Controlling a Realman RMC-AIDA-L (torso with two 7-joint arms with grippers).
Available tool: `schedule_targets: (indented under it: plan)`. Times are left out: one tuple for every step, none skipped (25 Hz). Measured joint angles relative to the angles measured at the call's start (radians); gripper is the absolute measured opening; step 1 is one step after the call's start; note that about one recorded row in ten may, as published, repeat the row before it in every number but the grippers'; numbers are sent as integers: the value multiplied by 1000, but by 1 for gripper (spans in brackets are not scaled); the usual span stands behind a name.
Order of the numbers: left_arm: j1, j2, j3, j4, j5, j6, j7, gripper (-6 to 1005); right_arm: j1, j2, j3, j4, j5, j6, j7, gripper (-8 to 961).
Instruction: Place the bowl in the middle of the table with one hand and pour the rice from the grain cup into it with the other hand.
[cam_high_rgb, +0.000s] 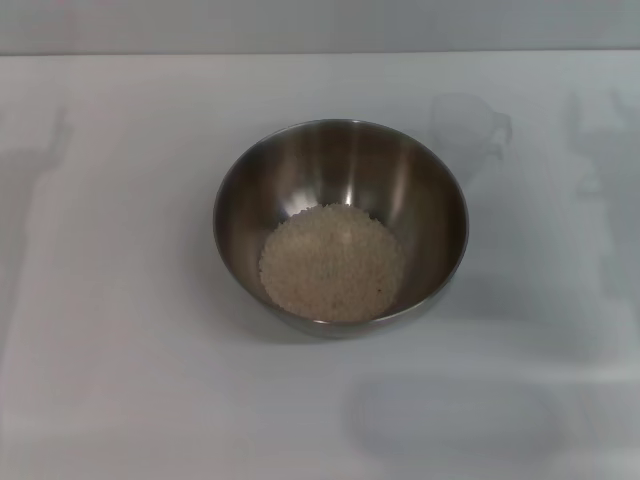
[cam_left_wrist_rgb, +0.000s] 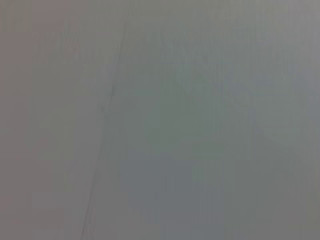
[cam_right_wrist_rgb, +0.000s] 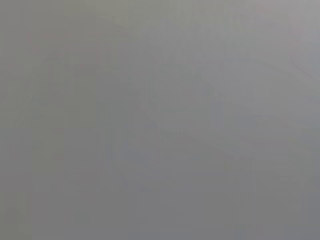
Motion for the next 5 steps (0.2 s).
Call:
schedule_targets:
  plan:
    - [0, -1, 1, 6, 0, 2, 3, 810, 16, -1, 21, -10, 0, -3, 0, 512]
    - [-1, -1, 3, 13, 0, 2, 4, 810, 39, -2, 51, -23, 0, -11, 0, 512]
    - [-7, -2, 4, 28, 0, 4, 5, 810, 49, -3, 63, -28, 0, -15, 0, 512]
    - [-7, -2, 4, 28, 0, 4, 5, 810, 49, -3, 63, -28, 0, -15, 0, 512]
    - [-16, -2, 6, 43, 0, 6, 5, 810, 59, -4, 77, -31, 0, -18, 0, 512]
